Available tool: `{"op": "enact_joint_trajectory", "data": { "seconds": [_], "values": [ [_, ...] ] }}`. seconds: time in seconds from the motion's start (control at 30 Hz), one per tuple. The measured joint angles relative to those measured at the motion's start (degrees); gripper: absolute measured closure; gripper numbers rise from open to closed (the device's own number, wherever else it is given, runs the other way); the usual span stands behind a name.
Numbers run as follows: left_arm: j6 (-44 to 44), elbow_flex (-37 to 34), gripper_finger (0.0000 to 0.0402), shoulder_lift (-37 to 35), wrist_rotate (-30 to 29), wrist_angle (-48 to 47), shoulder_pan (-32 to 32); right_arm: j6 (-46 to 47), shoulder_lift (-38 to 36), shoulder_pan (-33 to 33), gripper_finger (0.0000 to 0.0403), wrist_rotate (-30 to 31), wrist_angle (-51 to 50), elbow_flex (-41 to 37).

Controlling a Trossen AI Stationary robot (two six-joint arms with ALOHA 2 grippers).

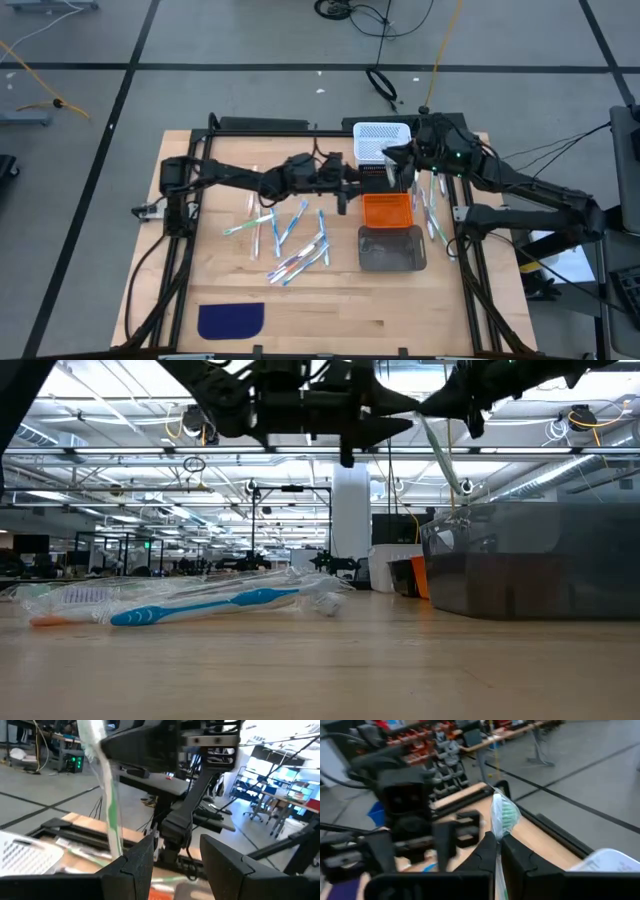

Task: Pick & Place Toothbrushes
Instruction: Put the green toothbrush into the gray bin

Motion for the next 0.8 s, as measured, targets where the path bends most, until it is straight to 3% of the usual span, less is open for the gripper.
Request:
{"op": "enact_joint_trajectory", "data": {
  "seconds": [0.3,0.8],
  "values": [
    [0.5,4.4,0.0240,3.6,-0.4,-0.9,-0.3,0.0,0.0,5.1,0.0401,0.0,2.4,0.0],
    [6.2,4.5,0.0240,3.5,-9.3,-1.8,-2.6,0.0,2.4,9.4,0.0401,0.0,7.9,0.0]
  ]
}}
